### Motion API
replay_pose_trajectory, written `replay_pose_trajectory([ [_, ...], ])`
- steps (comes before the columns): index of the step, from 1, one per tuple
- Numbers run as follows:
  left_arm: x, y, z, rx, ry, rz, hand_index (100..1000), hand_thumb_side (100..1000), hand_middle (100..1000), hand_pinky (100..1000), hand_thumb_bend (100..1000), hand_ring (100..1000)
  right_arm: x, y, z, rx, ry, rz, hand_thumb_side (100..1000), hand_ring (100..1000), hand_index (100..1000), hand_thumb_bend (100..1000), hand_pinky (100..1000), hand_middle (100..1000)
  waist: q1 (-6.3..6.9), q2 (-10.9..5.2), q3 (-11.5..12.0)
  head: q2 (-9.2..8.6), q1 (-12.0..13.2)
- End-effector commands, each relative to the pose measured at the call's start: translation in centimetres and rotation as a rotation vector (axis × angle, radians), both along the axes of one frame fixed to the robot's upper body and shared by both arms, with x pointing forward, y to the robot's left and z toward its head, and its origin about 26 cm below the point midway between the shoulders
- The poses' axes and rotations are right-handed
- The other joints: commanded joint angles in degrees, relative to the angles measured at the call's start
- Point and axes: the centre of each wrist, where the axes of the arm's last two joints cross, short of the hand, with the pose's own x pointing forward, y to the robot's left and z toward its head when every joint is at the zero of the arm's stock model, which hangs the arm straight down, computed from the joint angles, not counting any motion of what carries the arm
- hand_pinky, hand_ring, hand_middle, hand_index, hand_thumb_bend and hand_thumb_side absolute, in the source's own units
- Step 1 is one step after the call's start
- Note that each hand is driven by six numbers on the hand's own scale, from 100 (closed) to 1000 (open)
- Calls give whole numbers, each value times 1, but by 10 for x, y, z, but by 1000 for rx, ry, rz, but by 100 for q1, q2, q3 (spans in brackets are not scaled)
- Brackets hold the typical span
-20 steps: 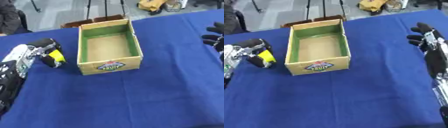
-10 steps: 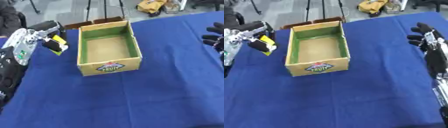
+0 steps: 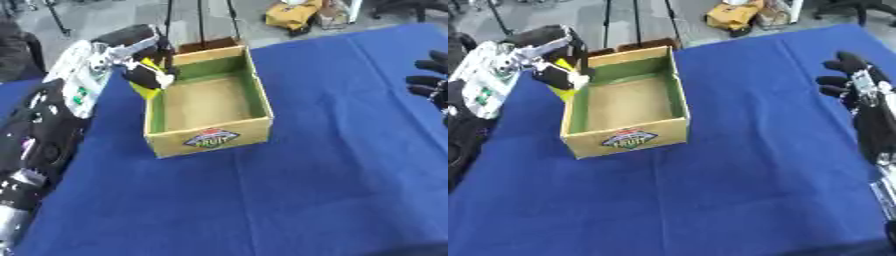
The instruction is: Pick up objects on the table and place them in the box.
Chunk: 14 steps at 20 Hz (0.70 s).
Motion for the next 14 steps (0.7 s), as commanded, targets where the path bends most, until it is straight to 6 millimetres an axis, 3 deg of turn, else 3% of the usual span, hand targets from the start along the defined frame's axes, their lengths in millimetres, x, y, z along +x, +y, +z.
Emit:
replay_pose_trajectory([
  [1, -1, -12, 10, 9, -33, -31, 498, 237, 330, 297, 151, 268, 0, 0, 14, -17, -37, 16, 800, 767, 905, 171, 807, 798, -19, -73, -42, -88, 69],
  [14, 9, -13, -58, 4, 117, 31, 534, 253, 359, 348, 151, 296, 0, 1, 14, -14, -40, 17, 801, 768, 905, 168, 808, 798, 15, 36, -113, -163, 50],
])
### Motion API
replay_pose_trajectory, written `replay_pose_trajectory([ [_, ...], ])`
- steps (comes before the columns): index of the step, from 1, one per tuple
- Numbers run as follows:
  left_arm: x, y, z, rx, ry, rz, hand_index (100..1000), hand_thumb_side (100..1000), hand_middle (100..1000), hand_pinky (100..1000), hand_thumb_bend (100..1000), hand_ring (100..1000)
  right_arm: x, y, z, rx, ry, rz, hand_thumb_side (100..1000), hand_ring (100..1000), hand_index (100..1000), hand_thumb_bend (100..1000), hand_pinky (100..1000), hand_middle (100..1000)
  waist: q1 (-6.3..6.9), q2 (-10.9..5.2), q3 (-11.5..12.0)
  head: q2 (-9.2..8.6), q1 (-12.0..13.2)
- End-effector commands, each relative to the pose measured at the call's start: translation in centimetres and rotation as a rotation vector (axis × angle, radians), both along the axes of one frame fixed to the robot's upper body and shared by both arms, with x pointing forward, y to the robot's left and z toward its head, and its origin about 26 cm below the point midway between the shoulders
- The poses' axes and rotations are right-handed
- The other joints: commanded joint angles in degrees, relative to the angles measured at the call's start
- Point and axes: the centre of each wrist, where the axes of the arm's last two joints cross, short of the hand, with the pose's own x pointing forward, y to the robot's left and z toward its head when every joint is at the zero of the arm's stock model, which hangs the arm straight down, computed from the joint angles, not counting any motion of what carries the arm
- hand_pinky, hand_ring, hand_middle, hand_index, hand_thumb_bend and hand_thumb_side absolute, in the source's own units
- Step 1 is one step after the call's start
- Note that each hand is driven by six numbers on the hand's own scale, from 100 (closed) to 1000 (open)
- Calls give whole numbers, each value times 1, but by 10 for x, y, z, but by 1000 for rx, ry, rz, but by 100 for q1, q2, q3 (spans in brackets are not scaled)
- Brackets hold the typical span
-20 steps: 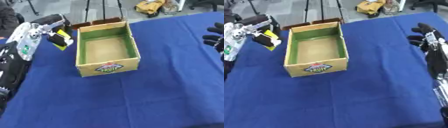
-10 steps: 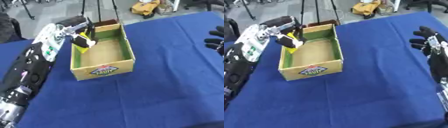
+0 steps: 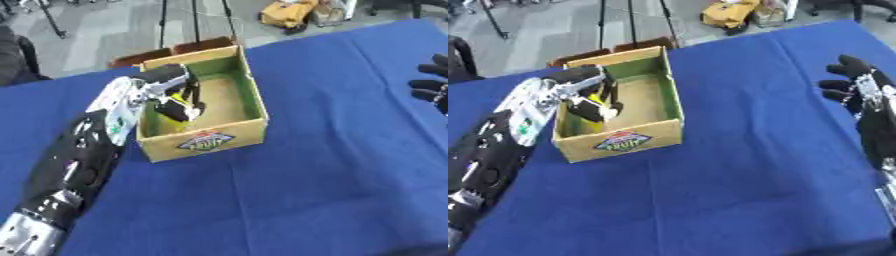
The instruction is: Pick up objects on the table and place them in the box.
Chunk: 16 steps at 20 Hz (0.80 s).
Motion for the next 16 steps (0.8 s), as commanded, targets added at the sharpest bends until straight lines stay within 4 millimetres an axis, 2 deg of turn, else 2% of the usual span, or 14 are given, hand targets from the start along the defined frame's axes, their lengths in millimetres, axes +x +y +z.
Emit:
replay_pose_trajectory([
  [1, 2, 2, 0, -20, -12, 9, 561, 259, 387, 386, 186, 323, -1, -1, 12, -11, -37, 7, 801, 768, 905, 168, 808, 798, -40, -74, -6, -74, 5],
  [3, 2, 1, -5, -40, -10, 2, 637, 294, 462, 490, 261, 402, -1, -1, 12, -11, -37, 7, 802, 768, 905, 167, 808, 798, -47, -67, -11, -77, 10],
  [4, 2, 1, -7, -54, -8, -6, 679, 319, 503, 548, 328, 450, -1, -1, 12, -10, -37, 7, 802, 768, 905, 167, 808, 798, -52, -65, -12, -80, 13],
  [5, 2, 1, -7, -69, -11, -18, 715, 393, 547, 598, 481, 495, -1, -1, 12, -10, -38, 7, 802, 768, 905, 167, 808, 798, -57, -63, -11, -83, 16],
  [6, 2, 1, -7, -82, -19, -28, 726, 409, 563, 613, 515, 512, -1, -1, 12, -10, -38, 7, 802, 768, 905, 167, 808, 798, -61, -63, -8, -86, 16],
  [8, 1, 1, -5, -103, -46, -45, 802, 522, 639, 690, 719, 599, -1, -1, 12, -9, -37, 7, 802, 768, 905, 166, 808, 798, -71, -62, 3, -86, 17],
  [10, 0, 2, -2, -118, -78, -49, 834, 607, 675, 719, 903, 636, -1, -1, 11, -8, -36, 6, 802, 768, 905, 166, 808, 798, -80, -67, 14, -85, 14],
  [13, -3, 6, 9, -174, -153, -46, 841, 676, 682, 716, 996, 642, -2, -2, 11, -7, -34, 3, 803, 768, 905, 165, 808, 798, -101, -81, 45, -86, 1],
  [16, -8, 12, 27, -290, -243, -50, 842, 718, 678, 705, 970, 637, -2, -3, 9, -5, -31, -1, 803, 769, 905, 164, 808, 798, -132, -101, 107, -73, -18],
])
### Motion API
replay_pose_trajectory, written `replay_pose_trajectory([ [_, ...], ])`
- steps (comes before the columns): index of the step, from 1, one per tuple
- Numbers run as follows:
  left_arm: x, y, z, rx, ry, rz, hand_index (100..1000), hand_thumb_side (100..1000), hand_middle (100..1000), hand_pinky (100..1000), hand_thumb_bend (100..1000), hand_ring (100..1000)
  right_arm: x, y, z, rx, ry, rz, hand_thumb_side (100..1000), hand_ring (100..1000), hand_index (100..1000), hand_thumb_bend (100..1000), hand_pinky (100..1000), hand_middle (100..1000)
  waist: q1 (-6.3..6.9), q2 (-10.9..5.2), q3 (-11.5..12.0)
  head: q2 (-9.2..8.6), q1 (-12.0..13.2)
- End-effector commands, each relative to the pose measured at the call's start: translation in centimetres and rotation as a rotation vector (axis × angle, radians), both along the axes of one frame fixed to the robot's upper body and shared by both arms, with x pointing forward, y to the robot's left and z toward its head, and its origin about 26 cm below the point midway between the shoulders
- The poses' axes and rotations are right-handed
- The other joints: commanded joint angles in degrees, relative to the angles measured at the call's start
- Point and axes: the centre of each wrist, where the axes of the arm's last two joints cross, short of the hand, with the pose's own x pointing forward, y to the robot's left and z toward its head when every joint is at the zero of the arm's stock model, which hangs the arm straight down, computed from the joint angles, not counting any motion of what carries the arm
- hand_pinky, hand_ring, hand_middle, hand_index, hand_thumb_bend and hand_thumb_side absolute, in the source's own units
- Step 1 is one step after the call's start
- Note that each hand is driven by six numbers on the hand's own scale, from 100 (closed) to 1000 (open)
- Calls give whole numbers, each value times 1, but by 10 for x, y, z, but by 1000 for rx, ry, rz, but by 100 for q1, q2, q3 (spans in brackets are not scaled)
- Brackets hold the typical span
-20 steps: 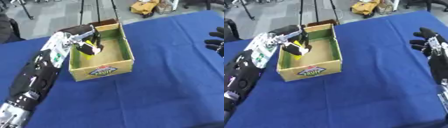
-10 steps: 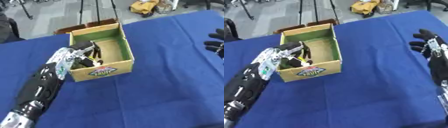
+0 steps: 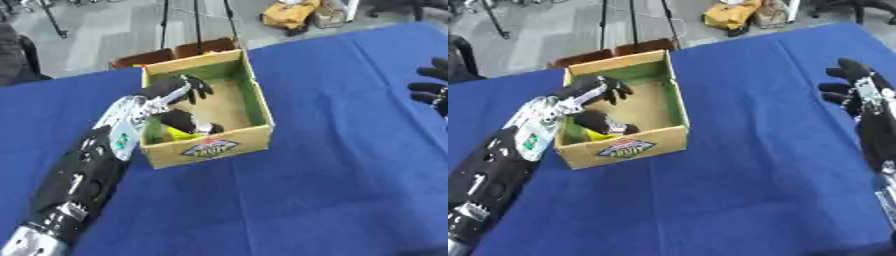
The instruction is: Pick up objects on the table and place them in the box.
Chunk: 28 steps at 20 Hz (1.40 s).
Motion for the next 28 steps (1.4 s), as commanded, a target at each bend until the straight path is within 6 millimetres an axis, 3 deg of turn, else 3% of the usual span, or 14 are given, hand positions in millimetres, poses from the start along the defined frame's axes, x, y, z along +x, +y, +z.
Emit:
replay_pose_trajectory([
  [1, -6, 16, 39, -119, -140, 16, 839, 722, 676, 703, 966, 635, -2, -3, 9, -5, -31, -2, 803, 769, 905, 164, 808, 798, -77, -135, 46, -36, -21],
  [7, -33, 44, 77, -351, -269, 9, 827, 695, 663, 685, 915, 621, -3, -8, 6, 3, -24, -20, 803, 769, 905, 161, 808, 798, -128, -201, 260, 3, -124],
  [12, -60, 72, 81, -430, -270, 12, 827, 695, 663, 682, 923, 620, -4, -10, 5, 5, -23, -32, 803, 769, 905, 160, 808, 798, -160, -230, 452, 28, -206],
  [16, -77, 94, 43, -600, -184, 56, 819, 689, 650, 665, 852, 609, -5, -12, 4, 8, -22, -39, 803, 769, 905, 159, 808, 797, -166, -252, 634, 49, -281],
  [21, -93, 106, 4, -848, -115, 114, 818, 694, 646, 654, 826, 605, -5, -12, 4, 6, -24, -39, 803, 768, 904, 157, 808, 797, -155, -247, 732, 59, -288],
  [28, -113, 109, -20, -1037, -92, 144, 815, 697, 640, 645, 786, 602, -5, -13, 4, 9, -24, -45, 803, 766, 903, 155, 808, 795, -145, -208, 807, 79, -226],
])
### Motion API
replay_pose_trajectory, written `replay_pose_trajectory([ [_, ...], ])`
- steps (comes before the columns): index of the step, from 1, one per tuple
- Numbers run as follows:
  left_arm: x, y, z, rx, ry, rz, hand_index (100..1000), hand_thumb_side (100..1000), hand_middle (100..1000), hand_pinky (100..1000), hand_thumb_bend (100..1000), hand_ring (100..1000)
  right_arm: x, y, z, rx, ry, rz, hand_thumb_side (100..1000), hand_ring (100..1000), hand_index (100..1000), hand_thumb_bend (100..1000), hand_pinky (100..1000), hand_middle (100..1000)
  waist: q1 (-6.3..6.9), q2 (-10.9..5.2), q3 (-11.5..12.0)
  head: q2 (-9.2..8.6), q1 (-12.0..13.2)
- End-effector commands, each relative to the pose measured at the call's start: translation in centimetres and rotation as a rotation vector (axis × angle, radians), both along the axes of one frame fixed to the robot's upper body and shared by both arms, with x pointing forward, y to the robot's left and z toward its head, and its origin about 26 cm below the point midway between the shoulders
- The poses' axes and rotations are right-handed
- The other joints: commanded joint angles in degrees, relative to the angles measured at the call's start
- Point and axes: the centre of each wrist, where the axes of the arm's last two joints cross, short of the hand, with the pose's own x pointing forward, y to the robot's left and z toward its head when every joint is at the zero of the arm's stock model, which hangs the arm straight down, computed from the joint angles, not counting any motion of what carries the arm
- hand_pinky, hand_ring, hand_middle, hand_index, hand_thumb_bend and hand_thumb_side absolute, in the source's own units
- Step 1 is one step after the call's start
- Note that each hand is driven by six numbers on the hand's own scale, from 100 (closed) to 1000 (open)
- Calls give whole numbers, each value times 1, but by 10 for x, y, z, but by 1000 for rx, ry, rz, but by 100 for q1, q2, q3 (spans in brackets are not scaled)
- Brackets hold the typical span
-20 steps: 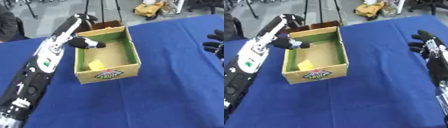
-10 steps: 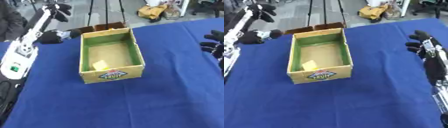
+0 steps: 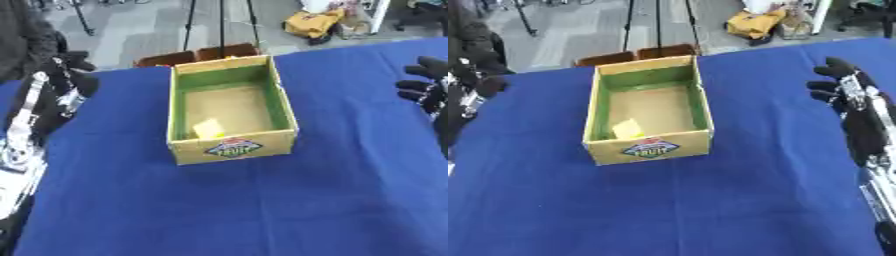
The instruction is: Pick up objects on the table and place them in the box.
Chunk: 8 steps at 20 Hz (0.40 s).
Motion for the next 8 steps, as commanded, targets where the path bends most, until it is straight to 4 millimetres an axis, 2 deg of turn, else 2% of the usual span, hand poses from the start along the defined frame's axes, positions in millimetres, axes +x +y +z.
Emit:
replay_pose_trajectory([
  [1, -7, 1, 11, -53, -51, 3, 814, 700, 640, 644, 775, 602, -1, -4, 11, -8, -31, -8, 803, 766, 903, 155, 808, 795, -14, -73, 11, 21, 52],
  [8, -12, -2, -7, -116, 0, 23, 810, 733, 633, 633, 754, 596, -1, -3, 11, -9, -29, -6, 804, 766, 903, 149, 808, 794, -29, -64, 47, 136, 124],
])
